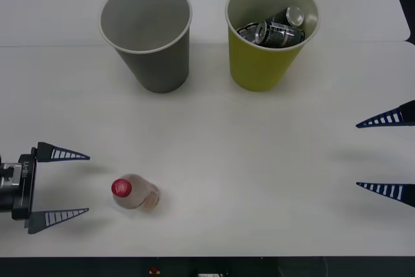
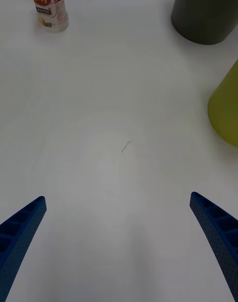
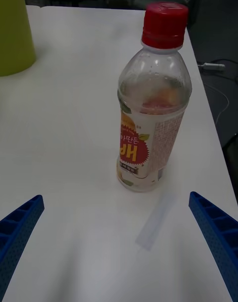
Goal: Put the can into the green bin and the plastic bottle into the gray bin
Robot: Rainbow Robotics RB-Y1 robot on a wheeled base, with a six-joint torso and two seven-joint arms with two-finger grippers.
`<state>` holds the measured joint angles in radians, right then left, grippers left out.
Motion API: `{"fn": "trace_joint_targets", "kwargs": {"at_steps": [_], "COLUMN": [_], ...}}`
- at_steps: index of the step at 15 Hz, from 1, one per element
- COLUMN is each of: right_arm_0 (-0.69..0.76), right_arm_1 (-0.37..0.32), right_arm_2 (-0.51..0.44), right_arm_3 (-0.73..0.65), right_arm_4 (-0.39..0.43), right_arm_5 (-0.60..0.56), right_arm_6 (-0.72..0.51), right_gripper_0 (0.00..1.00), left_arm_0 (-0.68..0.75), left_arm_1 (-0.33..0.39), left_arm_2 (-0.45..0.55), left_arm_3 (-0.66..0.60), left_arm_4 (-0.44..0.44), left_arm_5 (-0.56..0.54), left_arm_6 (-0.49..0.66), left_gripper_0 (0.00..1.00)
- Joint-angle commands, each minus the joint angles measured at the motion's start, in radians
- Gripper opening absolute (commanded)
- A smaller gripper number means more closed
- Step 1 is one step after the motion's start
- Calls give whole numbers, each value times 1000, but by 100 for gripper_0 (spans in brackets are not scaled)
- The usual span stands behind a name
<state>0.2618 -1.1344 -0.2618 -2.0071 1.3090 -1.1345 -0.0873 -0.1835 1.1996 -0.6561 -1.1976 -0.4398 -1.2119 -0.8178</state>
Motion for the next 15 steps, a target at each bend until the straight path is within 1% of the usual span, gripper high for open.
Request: {"fn": "trace_joint_targets", "kwargs": {"at_steps": [1,5,9,12,15], "right_arm_0": [0,0,0,0,0], "right_arm_1": [0,0,0,0,0], "right_arm_2": [0,0,0,0,0], "right_arm_3": [0,0,0,0,0], "right_arm_4": [0,0,0,0,0], "right_arm_5": [0,0,0,0,0], "right_arm_6": [0,0,0,0,0], "right_gripper_0": [100,100,100,100,100], "left_arm_0": [-42,-77,-119,-132,-152], "left_arm_1": [-26,-75,-95,-127,-172], "left_arm_2": [-83,-152,-241,-254,-273], "left_arm_3": [30,58,64,67,69], "left_arm_4": [56,85,138,139,139], "left_arm_5": [-5,-5,-5,-1,25], "left_arm_6": [-24,-37,-57,-61,-61], "left_gripper_0": [100,100,100,100,100]}}
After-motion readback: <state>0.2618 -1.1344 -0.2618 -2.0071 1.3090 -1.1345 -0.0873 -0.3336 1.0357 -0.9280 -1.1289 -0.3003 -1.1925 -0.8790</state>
